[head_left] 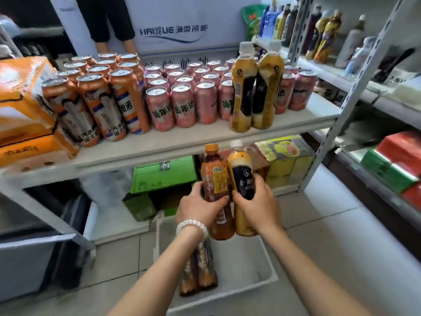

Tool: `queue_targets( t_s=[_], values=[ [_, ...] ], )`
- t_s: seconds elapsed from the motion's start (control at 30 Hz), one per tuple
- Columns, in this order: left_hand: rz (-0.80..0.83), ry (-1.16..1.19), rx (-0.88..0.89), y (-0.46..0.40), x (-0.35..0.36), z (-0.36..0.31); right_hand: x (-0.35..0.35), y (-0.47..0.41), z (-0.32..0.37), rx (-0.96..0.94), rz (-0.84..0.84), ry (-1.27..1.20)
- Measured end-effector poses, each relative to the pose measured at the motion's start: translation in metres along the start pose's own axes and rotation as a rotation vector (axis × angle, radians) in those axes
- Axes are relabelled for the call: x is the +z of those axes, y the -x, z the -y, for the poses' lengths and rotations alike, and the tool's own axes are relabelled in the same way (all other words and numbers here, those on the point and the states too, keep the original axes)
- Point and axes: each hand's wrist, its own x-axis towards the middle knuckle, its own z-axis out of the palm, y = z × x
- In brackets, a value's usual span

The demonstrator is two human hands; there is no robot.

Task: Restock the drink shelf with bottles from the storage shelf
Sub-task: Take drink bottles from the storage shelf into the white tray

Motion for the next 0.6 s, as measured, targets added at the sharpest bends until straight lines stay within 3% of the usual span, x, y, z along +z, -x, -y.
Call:
queue_targets(
  t_s=[0.6],
  values=[
    [0.347, -0.096, -0.354, -0.036, 0.156, 0.15, 0.132, 0.027, -0.169, 0.324, 0.303, 0.237]
  ],
)
